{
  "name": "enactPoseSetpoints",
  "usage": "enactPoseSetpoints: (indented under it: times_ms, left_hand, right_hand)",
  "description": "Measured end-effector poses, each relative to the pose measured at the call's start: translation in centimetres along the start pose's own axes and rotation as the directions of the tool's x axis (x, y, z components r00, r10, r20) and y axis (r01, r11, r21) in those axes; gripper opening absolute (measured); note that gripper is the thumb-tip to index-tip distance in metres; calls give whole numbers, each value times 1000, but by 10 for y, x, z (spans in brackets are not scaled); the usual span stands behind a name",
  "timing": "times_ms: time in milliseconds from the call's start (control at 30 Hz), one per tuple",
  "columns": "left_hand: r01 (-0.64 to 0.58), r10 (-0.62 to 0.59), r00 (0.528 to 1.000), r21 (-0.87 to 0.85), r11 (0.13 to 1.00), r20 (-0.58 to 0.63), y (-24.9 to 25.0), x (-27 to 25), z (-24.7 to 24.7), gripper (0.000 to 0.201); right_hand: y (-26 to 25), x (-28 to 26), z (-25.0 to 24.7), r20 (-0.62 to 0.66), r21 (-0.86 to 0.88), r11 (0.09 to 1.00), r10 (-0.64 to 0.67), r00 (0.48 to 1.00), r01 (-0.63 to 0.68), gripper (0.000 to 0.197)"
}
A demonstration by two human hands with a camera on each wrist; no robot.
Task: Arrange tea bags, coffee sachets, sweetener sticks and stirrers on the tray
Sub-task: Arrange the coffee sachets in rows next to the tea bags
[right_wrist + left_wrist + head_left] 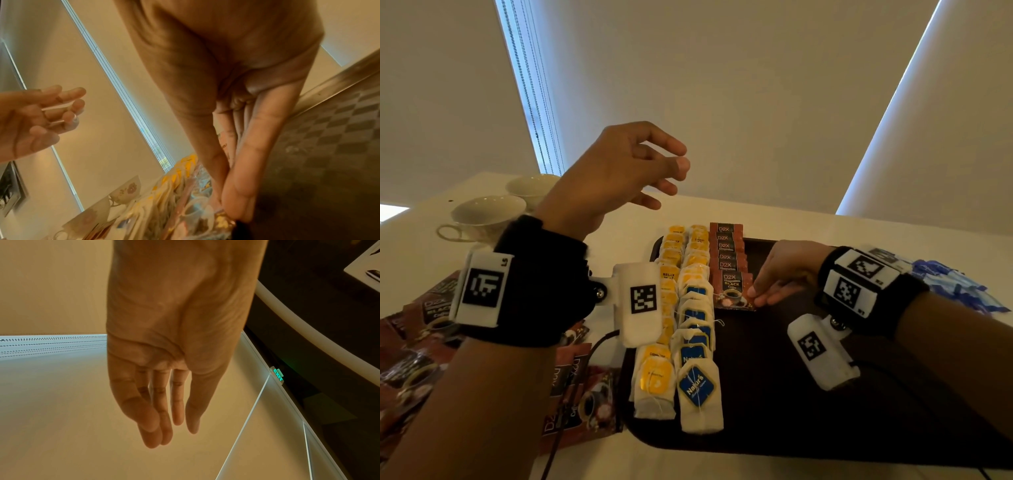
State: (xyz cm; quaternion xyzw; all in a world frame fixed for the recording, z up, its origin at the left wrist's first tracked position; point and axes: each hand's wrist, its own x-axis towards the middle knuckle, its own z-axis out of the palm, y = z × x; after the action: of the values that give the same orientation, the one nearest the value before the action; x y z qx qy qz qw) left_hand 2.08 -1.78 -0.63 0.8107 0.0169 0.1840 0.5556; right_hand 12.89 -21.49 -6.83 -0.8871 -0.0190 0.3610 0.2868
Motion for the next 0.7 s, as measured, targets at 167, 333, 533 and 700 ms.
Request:
enactPoseSetpoints:
  times_ms: [167,333,533,700]
  left_hand:
    - [-3,3,1000,9,1000,10,-1,1,0,28]
    - [-2,2,1000,15,1000,5,-2,2,1,28]
    - [-1,1,1000,52,999,5,-2,2,2,28]
    - [-32,34,999,93,995,-23,7,-7,-3,28]
  right_hand:
    - [-3,2,0,-32,-47,998,-31,999,30,14]
    - [-5,4,0,-36,-65,995,-82,996,79,7]
    - [-5,5,0,-48,-82,992,-101,994,97,11]
    - [-2,-9,-2,-143,-122,976,-199,969,183,12]
